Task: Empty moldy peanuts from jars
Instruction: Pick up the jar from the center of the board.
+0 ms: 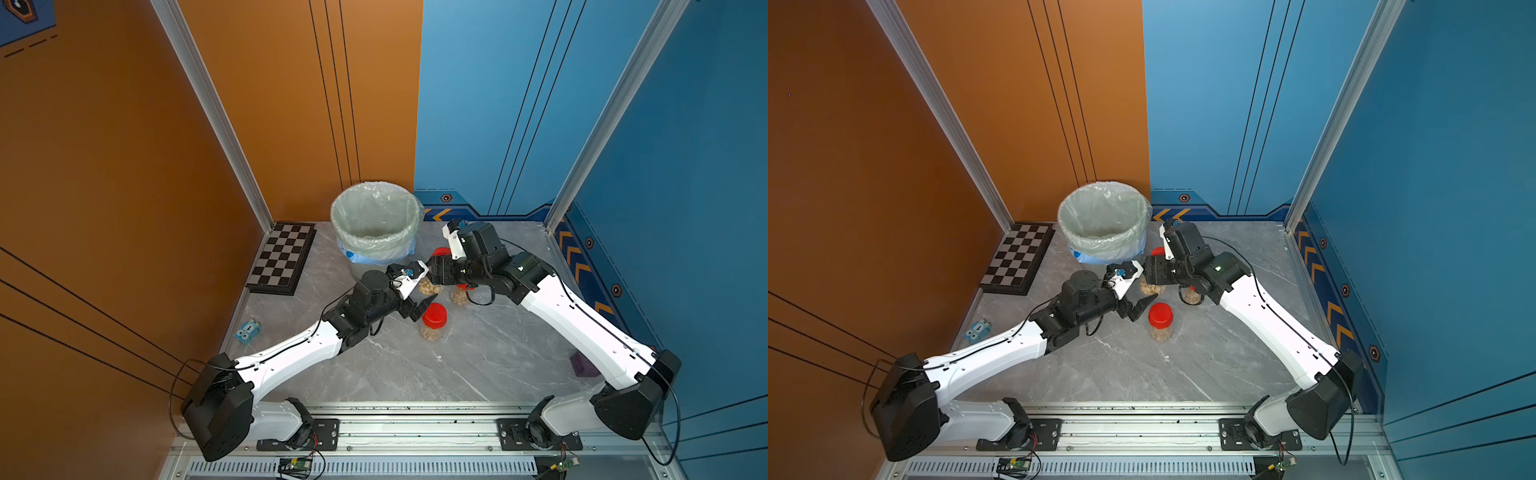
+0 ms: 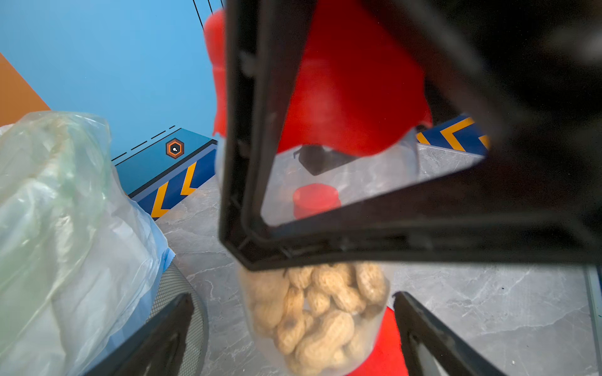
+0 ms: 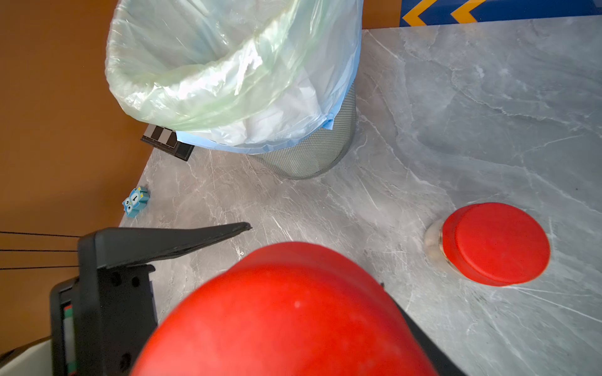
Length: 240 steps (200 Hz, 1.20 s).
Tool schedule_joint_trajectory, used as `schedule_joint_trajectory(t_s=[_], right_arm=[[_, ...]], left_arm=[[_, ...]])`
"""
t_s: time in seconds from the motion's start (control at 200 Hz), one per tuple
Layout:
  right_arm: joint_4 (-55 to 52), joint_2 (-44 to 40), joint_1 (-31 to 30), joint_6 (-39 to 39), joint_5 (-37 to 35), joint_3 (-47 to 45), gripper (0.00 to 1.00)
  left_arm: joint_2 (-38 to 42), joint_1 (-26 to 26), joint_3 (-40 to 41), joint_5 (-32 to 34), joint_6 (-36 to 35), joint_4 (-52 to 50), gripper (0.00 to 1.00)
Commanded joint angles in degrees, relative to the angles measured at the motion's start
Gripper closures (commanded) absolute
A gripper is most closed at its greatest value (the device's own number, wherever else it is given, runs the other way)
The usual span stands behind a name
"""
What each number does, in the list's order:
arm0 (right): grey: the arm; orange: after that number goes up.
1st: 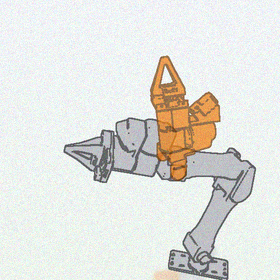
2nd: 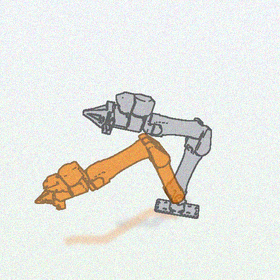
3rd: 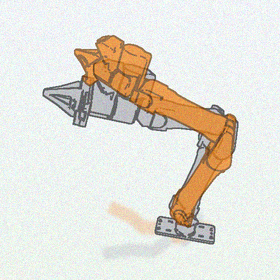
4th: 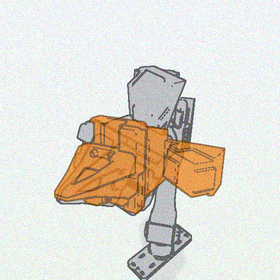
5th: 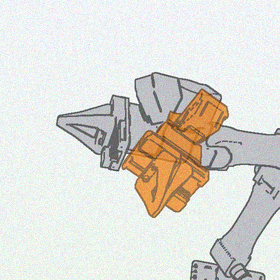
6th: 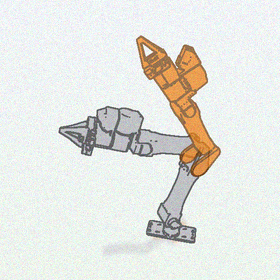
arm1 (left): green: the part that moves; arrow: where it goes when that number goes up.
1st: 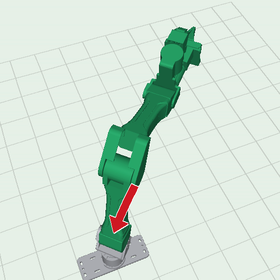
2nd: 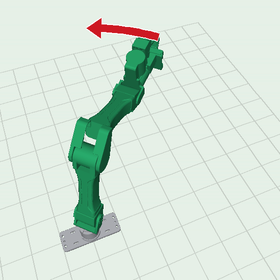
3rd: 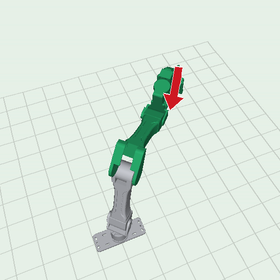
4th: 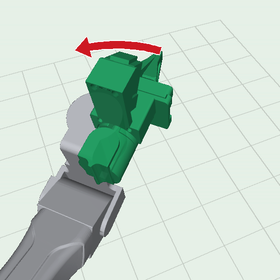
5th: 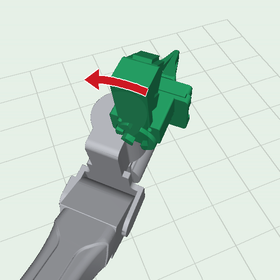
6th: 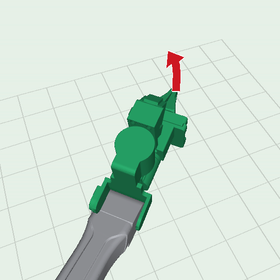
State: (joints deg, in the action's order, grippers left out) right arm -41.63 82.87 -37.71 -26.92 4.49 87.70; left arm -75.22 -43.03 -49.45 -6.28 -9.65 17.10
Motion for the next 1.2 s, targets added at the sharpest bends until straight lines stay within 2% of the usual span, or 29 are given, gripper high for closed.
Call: schedule_joint_trajectory(t_s=[0.0,0.295,0.465,1.086,1.196], right_arm=[[-0.4,-0.5,-0.1,0.2,1.2,1.9,0.51],[2.3,0.5,-0.7,-1.7,4.4,1.8,0.51],[3.3,0.0,-0.4,-3.2,5.8,1.7,0.51],[4.7,0.1,0.0,-4.9,7.4,0.5,0.52],[4.9,0.2,0.1,-5.0,7.5,0.3,0.52]], left_arm=[[-0.8,1.0,-1.2,-2.3,1.9,2.2,0.02],[-3.8,2.7,-1.0,-7.6,2.5,5.2,0.02],[-3.8,3.6,1.4,-6.9,3.3,10.1,0.02],[-5.0,4.7,2.2,-8.3,3.4,13.8,0.00],[-4.9,4.9,2.2,-8.9,3.7,13.9,0.08]])
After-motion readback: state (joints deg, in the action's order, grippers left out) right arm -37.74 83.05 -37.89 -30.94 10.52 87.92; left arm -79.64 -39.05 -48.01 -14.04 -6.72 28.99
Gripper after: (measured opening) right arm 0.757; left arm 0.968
